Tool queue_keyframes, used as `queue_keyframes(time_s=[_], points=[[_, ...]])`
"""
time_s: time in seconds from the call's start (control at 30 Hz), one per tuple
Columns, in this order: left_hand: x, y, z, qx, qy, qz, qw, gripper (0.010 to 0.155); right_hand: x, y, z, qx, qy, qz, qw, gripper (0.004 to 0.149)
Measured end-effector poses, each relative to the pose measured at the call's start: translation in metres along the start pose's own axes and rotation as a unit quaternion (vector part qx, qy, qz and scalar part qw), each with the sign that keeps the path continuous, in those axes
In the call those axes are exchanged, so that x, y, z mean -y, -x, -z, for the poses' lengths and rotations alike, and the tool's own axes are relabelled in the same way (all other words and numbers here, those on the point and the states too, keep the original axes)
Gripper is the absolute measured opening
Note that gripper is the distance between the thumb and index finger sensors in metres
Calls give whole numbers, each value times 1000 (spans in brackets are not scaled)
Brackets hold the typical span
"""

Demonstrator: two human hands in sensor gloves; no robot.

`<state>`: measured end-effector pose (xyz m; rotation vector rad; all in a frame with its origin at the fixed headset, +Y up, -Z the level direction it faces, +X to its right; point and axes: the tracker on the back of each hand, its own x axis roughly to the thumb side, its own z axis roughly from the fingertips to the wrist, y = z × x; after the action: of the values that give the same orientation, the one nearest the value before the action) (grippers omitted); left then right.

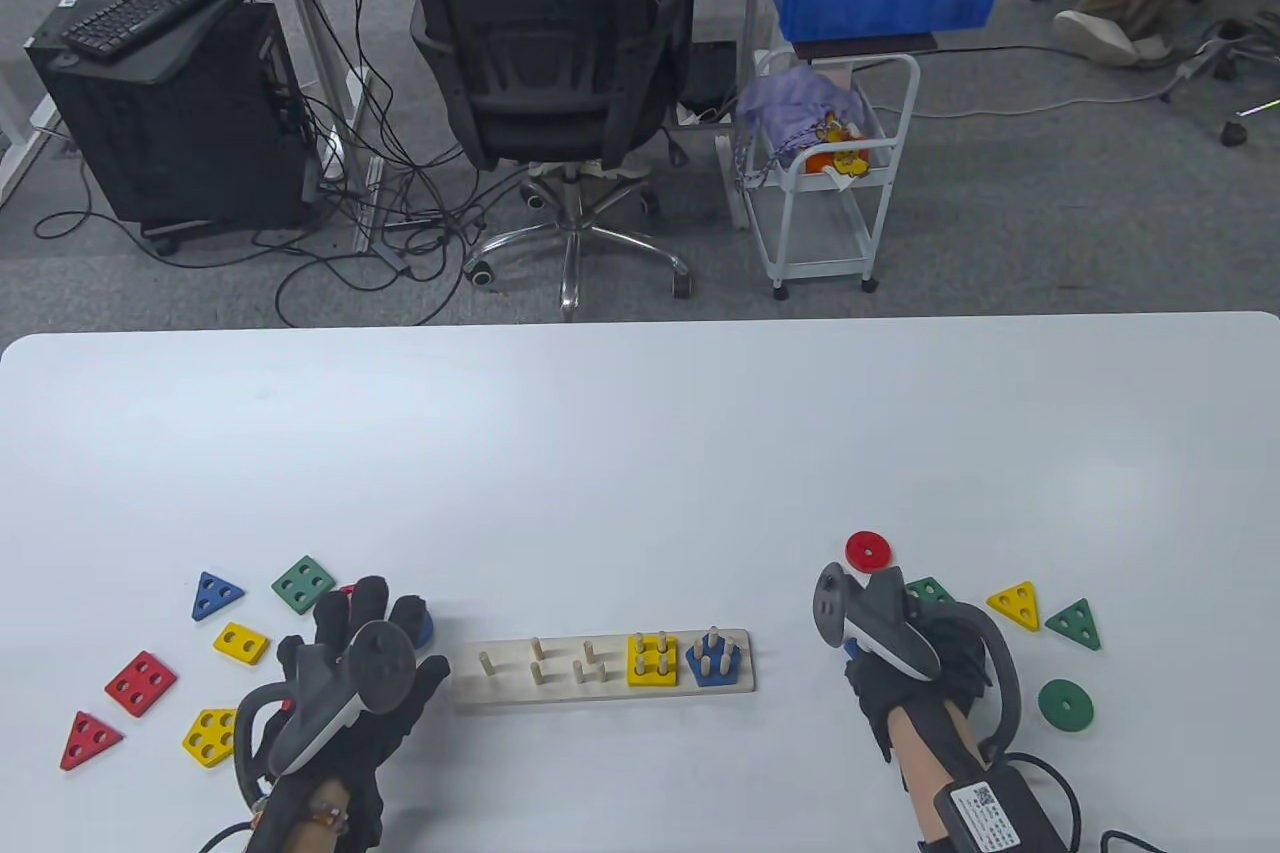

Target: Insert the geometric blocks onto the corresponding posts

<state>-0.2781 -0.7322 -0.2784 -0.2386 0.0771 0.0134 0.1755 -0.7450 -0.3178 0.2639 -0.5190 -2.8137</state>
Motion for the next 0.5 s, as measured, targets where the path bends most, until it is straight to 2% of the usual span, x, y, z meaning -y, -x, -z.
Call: queue_keyframes(time_s=[0.07, 0.27, 0.5], points=[[0, 0, 0, 0, 1, 0, 1000, 73, -6, -4, 2, -3, -12, -10, 1000, 72], [1, 0, 0, 0, 3, 2, 1000, 73, -6, -10, 1, 6, 15, -32, 999, 68], [0, 0, -1, -2, 2, -1, 1000, 72, -7, -6, -2, 13, 39, -1, 999, 69]])
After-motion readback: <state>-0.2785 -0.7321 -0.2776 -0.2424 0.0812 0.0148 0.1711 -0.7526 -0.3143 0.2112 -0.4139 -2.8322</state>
